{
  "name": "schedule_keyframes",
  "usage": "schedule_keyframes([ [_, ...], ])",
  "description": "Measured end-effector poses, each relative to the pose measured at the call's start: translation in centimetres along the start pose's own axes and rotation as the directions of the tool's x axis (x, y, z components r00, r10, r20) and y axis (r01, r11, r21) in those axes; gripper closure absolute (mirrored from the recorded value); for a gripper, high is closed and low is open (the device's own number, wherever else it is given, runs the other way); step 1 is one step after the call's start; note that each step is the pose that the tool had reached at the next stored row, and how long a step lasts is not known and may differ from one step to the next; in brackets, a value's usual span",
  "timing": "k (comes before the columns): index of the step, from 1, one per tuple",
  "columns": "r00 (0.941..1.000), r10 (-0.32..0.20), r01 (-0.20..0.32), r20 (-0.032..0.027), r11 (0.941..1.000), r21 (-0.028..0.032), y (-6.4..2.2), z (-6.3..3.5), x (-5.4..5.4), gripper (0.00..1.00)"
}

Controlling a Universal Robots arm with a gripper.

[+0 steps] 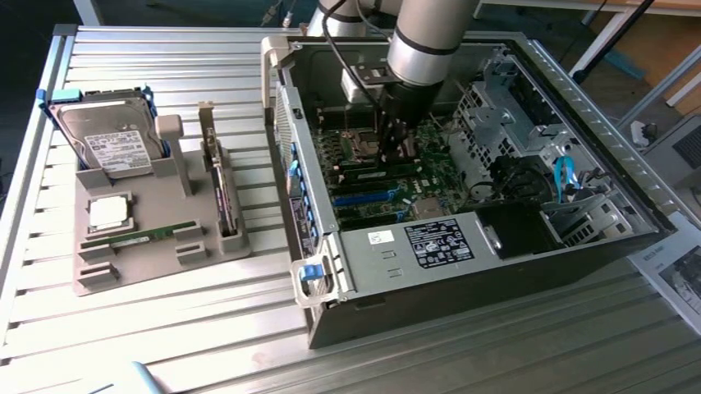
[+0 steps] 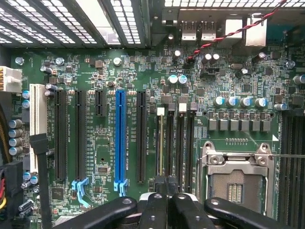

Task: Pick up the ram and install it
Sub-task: 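Press down the ram until it locks into place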

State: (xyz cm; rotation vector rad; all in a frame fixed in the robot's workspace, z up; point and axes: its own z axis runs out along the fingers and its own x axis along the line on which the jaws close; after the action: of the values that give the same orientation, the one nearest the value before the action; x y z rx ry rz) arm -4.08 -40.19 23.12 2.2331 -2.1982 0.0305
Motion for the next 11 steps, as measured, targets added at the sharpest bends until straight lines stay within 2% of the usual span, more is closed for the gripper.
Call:
schedule_keyframes([
  [1, 1.0, 0.0, 0.0, 0.0003, 1.0, 0.0003, -0.01, -0.28, 0.0, 0.9],
  [8, 1.0, 0.0, 0.0, -0.0094, 1.0, -0.0011, -0.02, -3.1, 0.1, 0.9],
  [11, 0.9999, 0.0, 0.0, -0.0138, 1.0, -0.0012, -0.02, -3.7, 0.1, 0.9],
])
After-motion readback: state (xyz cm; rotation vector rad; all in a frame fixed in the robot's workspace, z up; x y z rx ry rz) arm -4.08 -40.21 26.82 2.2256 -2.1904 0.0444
